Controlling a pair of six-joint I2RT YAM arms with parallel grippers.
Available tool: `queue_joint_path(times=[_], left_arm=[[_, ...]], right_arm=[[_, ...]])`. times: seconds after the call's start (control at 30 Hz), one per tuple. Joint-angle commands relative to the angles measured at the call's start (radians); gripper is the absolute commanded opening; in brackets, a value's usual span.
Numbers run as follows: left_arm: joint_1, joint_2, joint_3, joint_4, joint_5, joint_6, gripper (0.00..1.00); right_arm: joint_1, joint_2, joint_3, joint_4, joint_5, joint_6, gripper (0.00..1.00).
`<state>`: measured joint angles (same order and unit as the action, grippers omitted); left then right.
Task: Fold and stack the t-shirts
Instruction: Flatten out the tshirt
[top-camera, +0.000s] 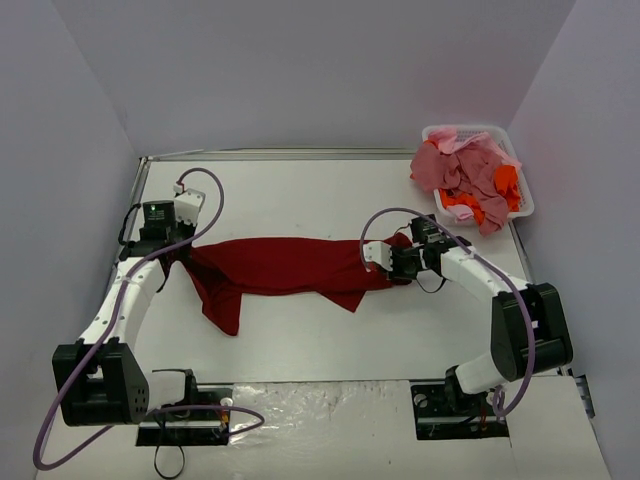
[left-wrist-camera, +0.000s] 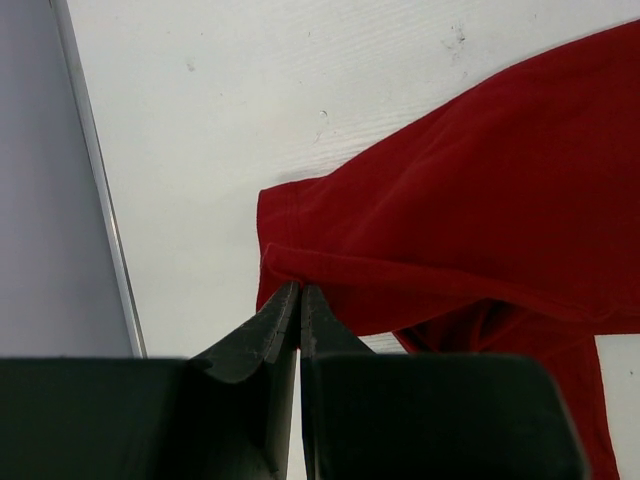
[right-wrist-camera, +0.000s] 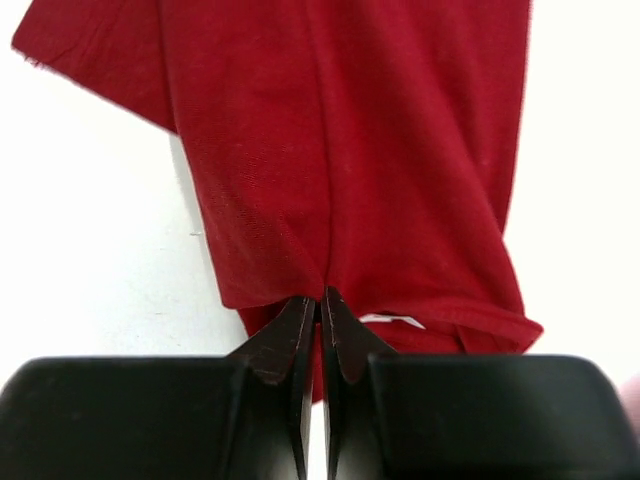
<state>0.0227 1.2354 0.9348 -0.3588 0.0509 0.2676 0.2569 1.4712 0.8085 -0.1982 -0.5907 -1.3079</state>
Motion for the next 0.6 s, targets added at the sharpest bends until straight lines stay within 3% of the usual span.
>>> queue_joint_path(times=[0.0,0.27,0.4,0.57], left_arm=[[0.005,-0.008,0.015,0.014,0.006,-0.007,0.03],[0.003,-0.016,0.084,-0.022,0.036,-0.024,0.02],[0.003,0.031,0.203,-0.054,0.041,-0.004,0.02],[0.002,0.105,0.38,-0.089,0.026,-0.024,0.02]], right_arm=[[0.001,-0.026,0.066,-0.044,0.008,0.1,0.0],[-0.045,-0.061,0.199,-0.056,0.086,0.312,0.0],[-0.077,-0.026,0.339,-0.058,0.127,0.461,0.0],[-0.105,0.106,0.627,-0.101,0.219,0.628,0.0]])
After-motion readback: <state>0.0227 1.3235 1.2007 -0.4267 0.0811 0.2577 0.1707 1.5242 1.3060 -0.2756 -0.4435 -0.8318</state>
